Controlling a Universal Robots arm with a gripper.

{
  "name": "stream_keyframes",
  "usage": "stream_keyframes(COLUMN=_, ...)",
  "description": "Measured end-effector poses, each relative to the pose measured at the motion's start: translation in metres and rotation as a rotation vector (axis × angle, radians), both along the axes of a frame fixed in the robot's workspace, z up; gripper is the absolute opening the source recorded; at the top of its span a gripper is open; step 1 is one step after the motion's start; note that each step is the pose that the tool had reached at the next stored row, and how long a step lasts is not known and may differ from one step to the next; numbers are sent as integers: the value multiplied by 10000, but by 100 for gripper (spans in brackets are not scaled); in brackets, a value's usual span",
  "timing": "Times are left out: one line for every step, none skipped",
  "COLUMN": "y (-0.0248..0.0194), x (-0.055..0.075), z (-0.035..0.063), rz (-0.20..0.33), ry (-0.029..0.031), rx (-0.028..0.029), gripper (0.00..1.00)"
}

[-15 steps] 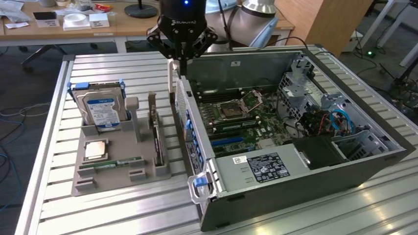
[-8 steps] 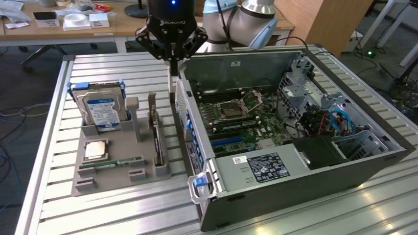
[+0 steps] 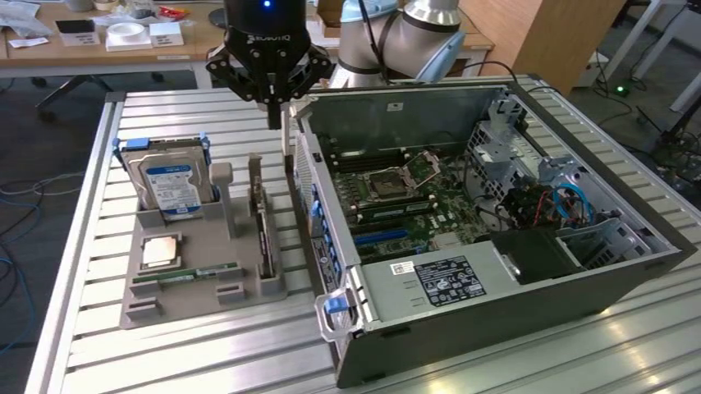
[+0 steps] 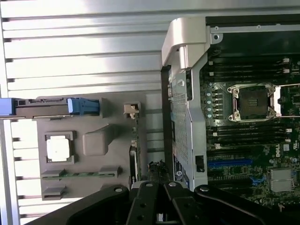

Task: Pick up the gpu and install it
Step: 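Reach for the gpu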

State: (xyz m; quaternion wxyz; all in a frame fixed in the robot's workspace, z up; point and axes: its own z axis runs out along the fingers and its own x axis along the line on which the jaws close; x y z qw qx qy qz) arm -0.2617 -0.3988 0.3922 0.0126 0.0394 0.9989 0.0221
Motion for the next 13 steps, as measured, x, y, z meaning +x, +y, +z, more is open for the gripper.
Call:
stream_keyframes(y=0, x=0, z=0, rz=1, ry=0, rx=0, gripper=11)
stream_keyframes(y=0, x=0, z=0, rz=2, ry=0, rx=0, gripper=11)
stream_keyframes(y=0, x=-1, z=0, rz=3, ry=1, rx=0, gripper=11)
stream_keyframes(y=0, x=-2, z=1, rz=2, ry=1, rx=-1, gripper=11)
stream_keyframes(y=-1, x=-4, z=0, rz=1, ry=0, rx=0, gripper=11)
stream_keyframes(y=-4, x=-6, z=0, rz=0, ry=1, rx=-1, gripper=11)
stream_keyframes(y=-6, x=-8, z=1, rz=-1, ry=1, rx=-1, gripper=11)
stream_keyframes(y=-8, x=-12, z=0, rz=-1, ry=1, rx=-1, gripper=11)
stream_keyframes(y=-9, x=-24, z=0, rz=0, ry=1, rx=-1, gripper=11)
stream_keyframes(y=-9, x=-40, z=0, rz=1, ry=0, rx=0, gripper=11)
stream_keyframes(y=-9, x=-56, z=0, rz=1, ry=1, rx=-1, gripper=11)
stream_keyframes(y=-9, x=-71, z=-1, rz=1, ry=1, rx=-1, gripper=11)
stream_keyframes(y=-9, x=-81, z=-1, rz=1, ry=0, rx=-1, gripper=11)
